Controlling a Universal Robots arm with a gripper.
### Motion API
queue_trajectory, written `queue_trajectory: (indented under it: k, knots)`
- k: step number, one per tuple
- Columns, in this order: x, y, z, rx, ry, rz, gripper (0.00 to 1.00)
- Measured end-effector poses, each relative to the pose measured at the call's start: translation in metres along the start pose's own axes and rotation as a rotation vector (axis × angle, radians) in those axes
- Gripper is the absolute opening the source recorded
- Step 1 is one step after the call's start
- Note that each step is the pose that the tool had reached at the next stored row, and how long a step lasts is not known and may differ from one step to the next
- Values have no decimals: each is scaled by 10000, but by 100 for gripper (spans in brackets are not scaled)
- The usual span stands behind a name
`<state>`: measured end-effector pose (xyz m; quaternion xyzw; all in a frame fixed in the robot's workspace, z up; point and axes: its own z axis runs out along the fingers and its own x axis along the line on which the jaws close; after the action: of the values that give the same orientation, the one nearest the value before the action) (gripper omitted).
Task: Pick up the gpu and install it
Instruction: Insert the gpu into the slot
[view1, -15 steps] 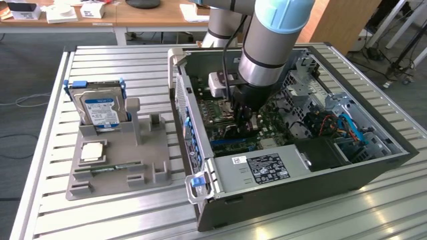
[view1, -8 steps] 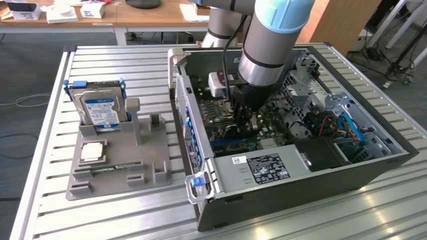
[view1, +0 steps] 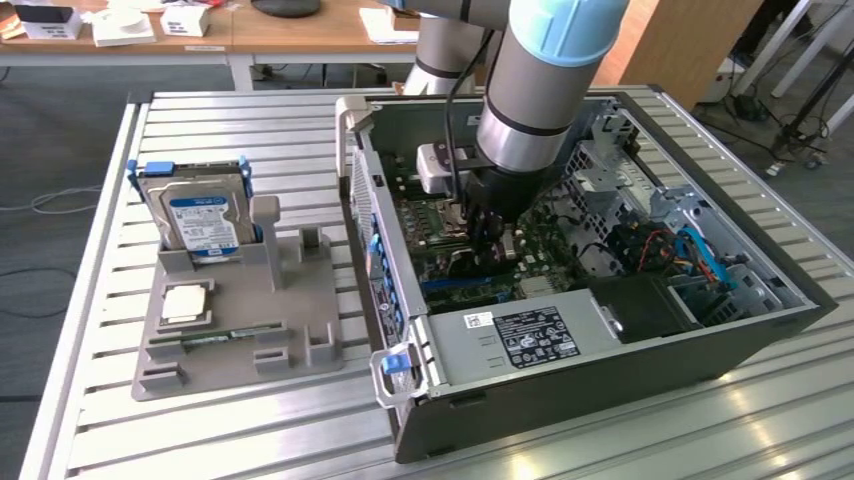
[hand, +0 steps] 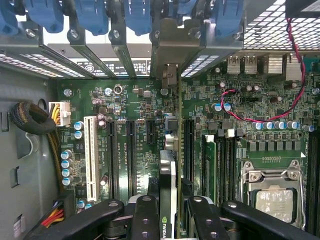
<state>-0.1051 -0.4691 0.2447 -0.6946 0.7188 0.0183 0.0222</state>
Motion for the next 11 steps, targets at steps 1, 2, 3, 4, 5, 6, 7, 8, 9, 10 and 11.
queue_trajectory:
  k: [1, 2, 3, 4, 5, 6, 7, 8, 9, 10, 11]
  knots:
    - [0, 0, 2, 0, 4, -1, 27]
    - [0, 0, 4, -1, 8, -1, 27]
    - [1, 0, 6, -1, 10, -1, 27]
    - [1, 0, 8, -1, 10, 0, 27]
    - [1, 1, 14, 1, 4, 0, 27]
    - [0, 1, 17, 1, 2, 0, 27]
    - [1, 1, 16, 1, 3, 1, 27]
    - [0, 1, 16, 1, 4, 1, 27]
    - [0, 1, 16, 1, 4, 0, 27]
    - [0, 1, 17, 1, 4, 1, 27]
    - [0, 0, 17, 1, 4, 0, 27]
